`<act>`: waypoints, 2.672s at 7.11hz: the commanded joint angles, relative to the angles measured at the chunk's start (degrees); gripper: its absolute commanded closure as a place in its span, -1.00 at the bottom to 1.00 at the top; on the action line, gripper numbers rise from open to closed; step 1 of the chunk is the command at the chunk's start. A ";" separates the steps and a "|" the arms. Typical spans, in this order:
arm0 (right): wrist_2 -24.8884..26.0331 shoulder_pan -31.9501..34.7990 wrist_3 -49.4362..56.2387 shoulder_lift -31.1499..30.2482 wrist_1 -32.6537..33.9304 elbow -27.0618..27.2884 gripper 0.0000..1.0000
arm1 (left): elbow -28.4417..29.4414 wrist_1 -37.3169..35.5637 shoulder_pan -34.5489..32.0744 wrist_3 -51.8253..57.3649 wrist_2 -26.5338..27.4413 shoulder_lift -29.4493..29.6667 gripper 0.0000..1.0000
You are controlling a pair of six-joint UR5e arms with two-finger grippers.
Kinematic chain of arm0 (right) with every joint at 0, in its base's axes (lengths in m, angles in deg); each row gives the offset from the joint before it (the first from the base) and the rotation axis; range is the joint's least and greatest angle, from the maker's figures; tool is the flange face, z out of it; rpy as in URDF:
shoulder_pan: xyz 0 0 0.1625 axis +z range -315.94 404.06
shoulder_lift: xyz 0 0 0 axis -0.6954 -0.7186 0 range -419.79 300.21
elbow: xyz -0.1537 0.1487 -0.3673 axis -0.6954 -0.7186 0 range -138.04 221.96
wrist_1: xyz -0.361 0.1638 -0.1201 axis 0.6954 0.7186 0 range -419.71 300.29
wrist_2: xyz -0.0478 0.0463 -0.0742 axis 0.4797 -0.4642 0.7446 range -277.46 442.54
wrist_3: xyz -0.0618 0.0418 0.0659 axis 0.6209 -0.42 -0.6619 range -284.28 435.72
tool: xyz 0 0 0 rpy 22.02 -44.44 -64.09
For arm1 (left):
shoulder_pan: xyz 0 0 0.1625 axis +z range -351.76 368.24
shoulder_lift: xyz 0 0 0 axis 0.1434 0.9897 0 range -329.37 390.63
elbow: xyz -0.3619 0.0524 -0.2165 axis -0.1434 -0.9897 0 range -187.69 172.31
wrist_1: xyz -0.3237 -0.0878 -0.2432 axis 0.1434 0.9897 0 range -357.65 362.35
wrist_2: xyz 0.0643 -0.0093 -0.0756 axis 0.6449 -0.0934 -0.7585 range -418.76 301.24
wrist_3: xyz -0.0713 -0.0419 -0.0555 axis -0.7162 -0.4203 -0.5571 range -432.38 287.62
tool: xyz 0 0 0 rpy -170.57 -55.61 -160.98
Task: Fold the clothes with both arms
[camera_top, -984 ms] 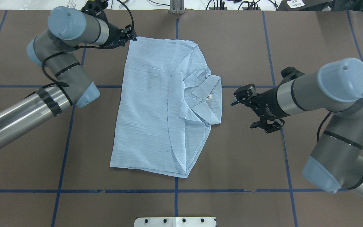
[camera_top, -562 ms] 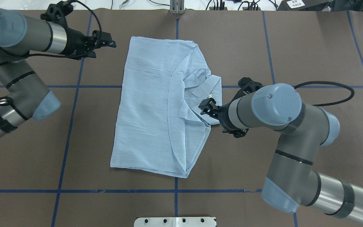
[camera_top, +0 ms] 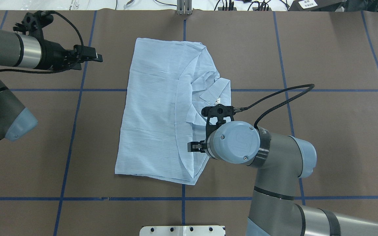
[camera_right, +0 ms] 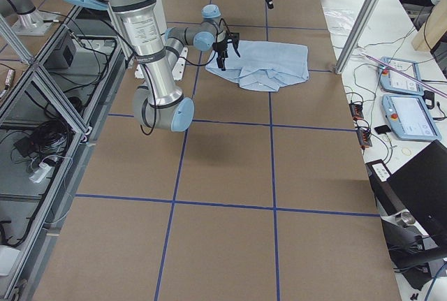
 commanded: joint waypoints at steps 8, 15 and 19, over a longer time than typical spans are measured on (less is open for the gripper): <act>3.66 -2.14 14.39 13.49 5.90 -16.79 -1.00 | -0.58 0.01 -0.01 -0.20 0.71 -2.07 -1.00; 4.72 -4.43 15.61 13.18 8.71 -17.79 -1.00 | -0.58 0.10 -0.01 -0.46 0.71 -2.15 -1.00; 4.28 -2.59 22.19 -1.65 12.13 -0.87 -1.00 | -0.58 0.01 -0.01 -0.46 0.71 -2.07 -1.00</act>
